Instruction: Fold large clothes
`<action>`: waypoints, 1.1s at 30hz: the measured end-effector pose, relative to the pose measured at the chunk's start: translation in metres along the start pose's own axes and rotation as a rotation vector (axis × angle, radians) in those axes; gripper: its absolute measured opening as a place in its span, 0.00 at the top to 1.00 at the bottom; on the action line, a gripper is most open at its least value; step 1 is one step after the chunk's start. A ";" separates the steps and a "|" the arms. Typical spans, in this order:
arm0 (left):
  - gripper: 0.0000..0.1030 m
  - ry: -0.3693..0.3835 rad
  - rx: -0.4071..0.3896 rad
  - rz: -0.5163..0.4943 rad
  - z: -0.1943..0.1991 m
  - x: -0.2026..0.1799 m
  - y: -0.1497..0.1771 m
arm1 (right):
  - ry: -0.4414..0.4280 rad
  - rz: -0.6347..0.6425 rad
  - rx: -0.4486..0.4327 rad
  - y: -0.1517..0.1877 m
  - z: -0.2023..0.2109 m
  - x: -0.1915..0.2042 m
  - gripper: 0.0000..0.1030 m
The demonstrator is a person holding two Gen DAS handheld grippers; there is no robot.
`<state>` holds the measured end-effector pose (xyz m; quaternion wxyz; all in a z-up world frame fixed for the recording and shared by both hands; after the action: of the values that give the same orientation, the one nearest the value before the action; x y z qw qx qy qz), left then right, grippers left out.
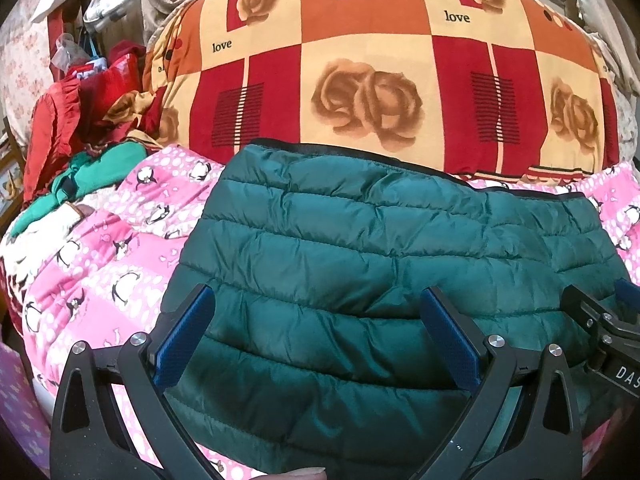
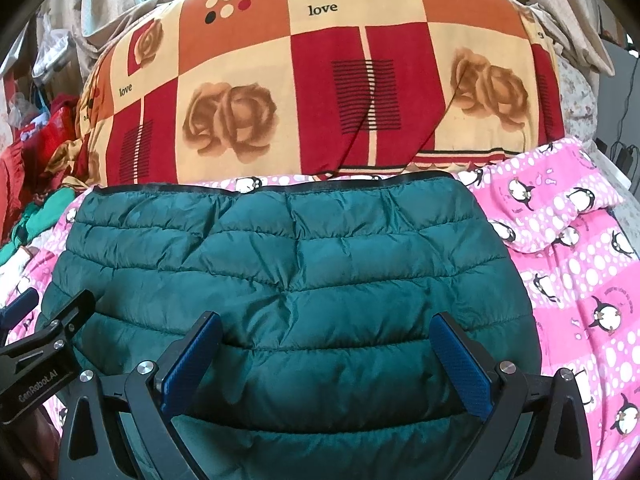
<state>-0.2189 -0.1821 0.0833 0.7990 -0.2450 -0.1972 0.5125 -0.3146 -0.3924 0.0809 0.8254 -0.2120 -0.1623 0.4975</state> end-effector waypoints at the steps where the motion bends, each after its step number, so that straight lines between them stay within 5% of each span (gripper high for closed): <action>1: 0.01 0.000 0.000 0.001 0.000 0.001 0.000 | -0.001 0.000 0.001 0.000 -0.001 0.000 0.00; 33: 0.01 0.006 0.015 -0.004 -0.009 -0.001 -0.002 | -0.007 -0.007 0.012 -0.005 -0.007 0.001 0.00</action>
<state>-0.2130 -0.1857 0.0773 0.8026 -0.2400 -0.1914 0.5115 -0.3067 -0.3946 0.0776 0.8278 -0.2049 -0.1628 0.4962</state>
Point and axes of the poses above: each gripper's, at about its wrist camera, not at the fingertips, and z roughly against the way its jaws point, x to its left, y to its underside, the point moved 4 cm from there along -z, roughly the way its jaws point, and after that the axes turned 12 degrees about x, right-handed, at the moved point
